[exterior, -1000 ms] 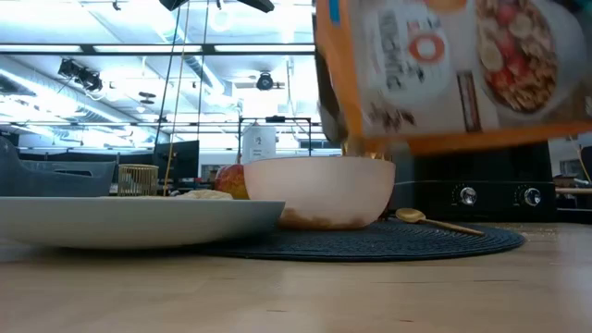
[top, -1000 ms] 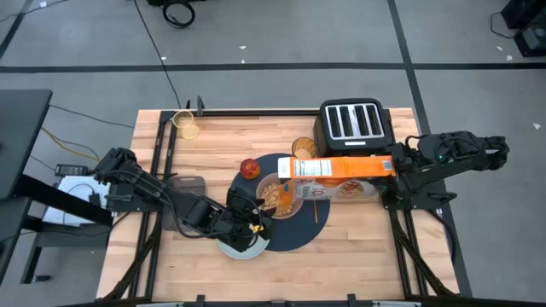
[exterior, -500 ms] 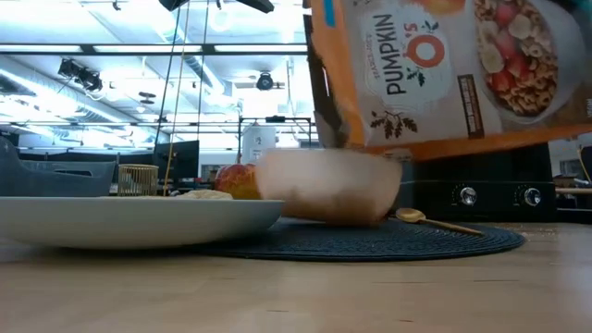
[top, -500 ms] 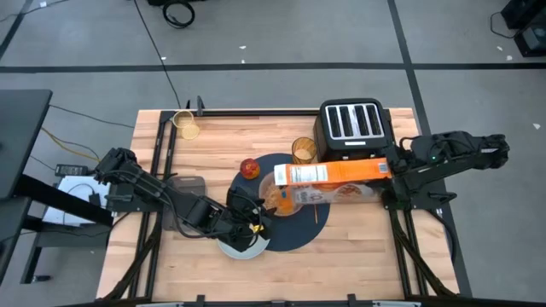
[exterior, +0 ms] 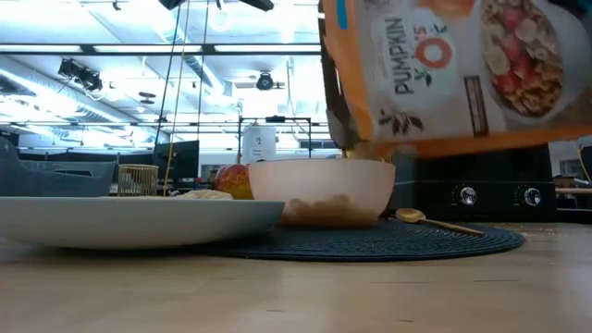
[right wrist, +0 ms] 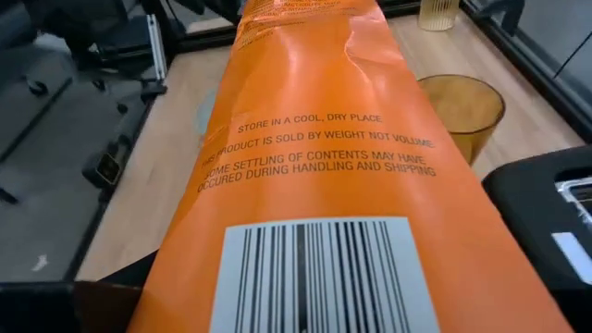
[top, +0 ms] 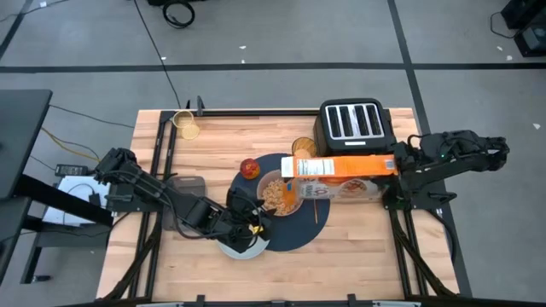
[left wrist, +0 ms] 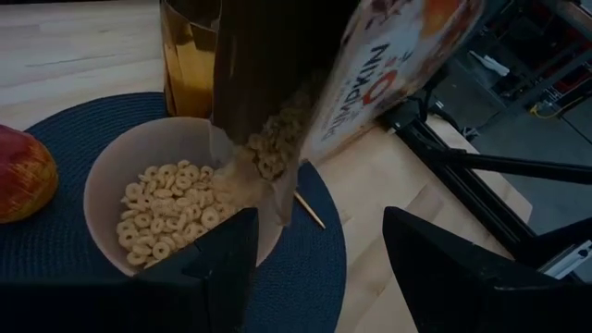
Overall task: Arrange a breakfast setting
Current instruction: Pour the cereal from the cereal box into the orange bowl
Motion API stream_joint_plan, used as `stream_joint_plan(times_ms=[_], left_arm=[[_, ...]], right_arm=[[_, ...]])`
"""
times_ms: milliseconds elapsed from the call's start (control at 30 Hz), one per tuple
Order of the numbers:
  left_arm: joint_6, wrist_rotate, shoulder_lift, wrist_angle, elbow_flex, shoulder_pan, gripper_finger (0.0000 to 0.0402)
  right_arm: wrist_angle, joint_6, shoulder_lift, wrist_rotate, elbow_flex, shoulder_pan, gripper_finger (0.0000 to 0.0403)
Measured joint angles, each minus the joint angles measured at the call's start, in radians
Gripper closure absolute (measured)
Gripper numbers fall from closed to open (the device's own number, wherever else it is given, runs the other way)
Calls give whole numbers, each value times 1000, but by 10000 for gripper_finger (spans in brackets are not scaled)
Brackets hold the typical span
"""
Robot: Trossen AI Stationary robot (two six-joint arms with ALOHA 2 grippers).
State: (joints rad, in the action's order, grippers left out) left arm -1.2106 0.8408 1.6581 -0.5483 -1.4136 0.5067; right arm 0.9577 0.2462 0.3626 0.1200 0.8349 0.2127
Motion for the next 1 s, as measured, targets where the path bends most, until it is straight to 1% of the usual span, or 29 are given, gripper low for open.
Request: stream_joint_plan(times_ms=[133,233,433,1000], left_arm=[[1,0,0,10,0,-5,164],[1,0,0,18,0,-6,164],[3,0,0,51,0,2,164],[3,-1,0,52,0,2,164]], right_arm=[[-64,9,-3,1,3,0,114],[-34,-5,-3,13,0,0,114],[-43,5,-3,10,0,0,114],[-44,13,-3,2,1,0,114]])
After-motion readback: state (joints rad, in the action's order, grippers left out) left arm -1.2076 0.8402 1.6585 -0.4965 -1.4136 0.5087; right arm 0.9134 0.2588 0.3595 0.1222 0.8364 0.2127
